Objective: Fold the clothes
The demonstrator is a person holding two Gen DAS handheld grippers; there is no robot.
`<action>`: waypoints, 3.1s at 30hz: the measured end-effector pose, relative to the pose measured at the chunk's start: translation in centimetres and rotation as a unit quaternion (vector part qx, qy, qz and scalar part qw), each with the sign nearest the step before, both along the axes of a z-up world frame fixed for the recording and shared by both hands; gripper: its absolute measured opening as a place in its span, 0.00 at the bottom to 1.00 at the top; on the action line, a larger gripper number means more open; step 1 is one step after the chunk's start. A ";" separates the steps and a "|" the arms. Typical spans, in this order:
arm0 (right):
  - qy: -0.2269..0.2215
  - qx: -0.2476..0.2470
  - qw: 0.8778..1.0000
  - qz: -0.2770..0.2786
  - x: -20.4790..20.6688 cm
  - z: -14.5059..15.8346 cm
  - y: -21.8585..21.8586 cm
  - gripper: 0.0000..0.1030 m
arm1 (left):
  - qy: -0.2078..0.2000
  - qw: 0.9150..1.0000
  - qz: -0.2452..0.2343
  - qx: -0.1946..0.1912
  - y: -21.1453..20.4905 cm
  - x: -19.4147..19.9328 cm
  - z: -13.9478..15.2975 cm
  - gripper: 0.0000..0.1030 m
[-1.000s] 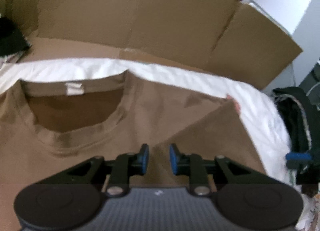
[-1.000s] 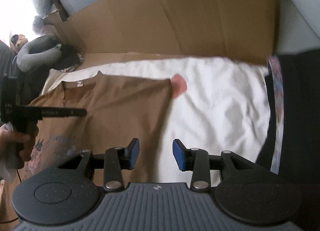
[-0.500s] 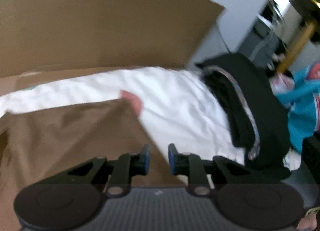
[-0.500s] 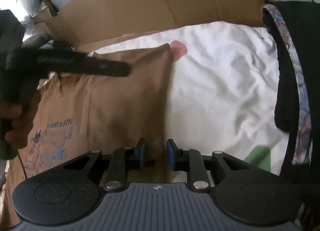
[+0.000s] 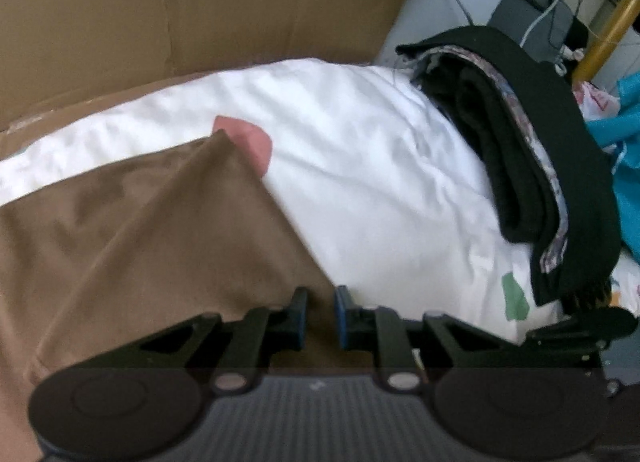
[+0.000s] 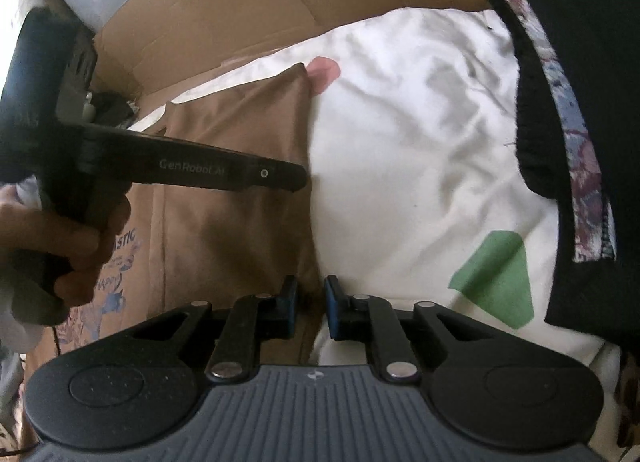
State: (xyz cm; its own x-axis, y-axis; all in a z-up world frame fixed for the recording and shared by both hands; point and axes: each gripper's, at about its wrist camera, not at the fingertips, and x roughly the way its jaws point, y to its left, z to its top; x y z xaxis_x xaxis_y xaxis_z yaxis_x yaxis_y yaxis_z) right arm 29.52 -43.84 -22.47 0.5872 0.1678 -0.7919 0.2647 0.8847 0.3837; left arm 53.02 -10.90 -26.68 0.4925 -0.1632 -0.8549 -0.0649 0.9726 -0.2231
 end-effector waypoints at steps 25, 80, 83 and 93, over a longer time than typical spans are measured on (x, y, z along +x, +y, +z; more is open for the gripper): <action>-0.025 -0.048 0.998 0.017 3.6 0.3 3.1 0.20 | 0.035 0.994 0.098 0.026 5.2 -3.1 0.6 0.12; 0.010 -0.050 0.997 -0.064 -4.5 37.5 5.7 1.00 | 0.018 0.919 0.391 -0.042 16.8 -28.6 31.5 0.99; 0.009 -0.061 0.996 -0.060 -5.5 38.7 7.1 1.00 | 0.016 0.919 0.390 -0.048 16.7 -30.8 32.0 0.99; 0.032 -0.084 0.996 -0.025 -6.8 41.1 12.1 1.00 | -0.001 0.918 0.388 -0.076 17.2 -37.0 32.3 0.99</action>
